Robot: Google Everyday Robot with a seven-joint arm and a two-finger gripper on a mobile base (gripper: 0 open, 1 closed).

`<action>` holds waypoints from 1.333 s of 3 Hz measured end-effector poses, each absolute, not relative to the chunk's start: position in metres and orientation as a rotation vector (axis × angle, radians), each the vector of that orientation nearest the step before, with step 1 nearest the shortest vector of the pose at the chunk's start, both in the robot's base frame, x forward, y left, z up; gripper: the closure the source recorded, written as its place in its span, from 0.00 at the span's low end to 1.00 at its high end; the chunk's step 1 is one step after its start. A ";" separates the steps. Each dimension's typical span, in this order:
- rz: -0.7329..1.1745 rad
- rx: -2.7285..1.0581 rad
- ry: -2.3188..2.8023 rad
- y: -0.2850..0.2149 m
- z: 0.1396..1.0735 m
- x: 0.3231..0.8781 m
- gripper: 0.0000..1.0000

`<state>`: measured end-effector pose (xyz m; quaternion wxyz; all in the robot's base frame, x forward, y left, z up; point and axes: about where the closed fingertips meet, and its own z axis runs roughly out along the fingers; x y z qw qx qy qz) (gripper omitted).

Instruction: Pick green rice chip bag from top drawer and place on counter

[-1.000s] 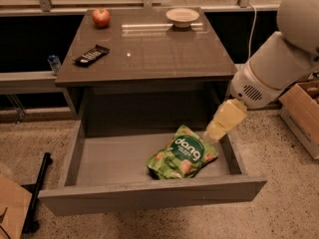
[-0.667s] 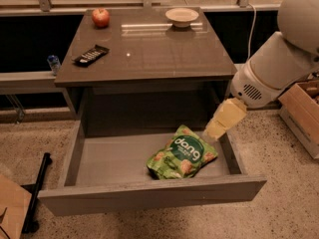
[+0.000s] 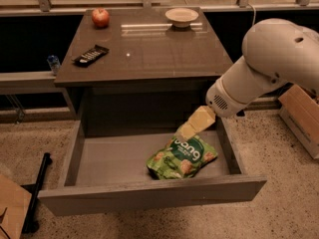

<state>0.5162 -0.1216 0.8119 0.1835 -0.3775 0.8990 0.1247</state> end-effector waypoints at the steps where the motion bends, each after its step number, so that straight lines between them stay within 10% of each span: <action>1: 0.372 -1.032 2.568 -0.087 0.762 0.531 0.00; 4: 0.317 -0.812 2.826 -0.094 0.611 0.535 0.01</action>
Offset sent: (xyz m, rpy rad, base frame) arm 0.0313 0.0657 -0.1771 -0.0451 0.1381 -0.1367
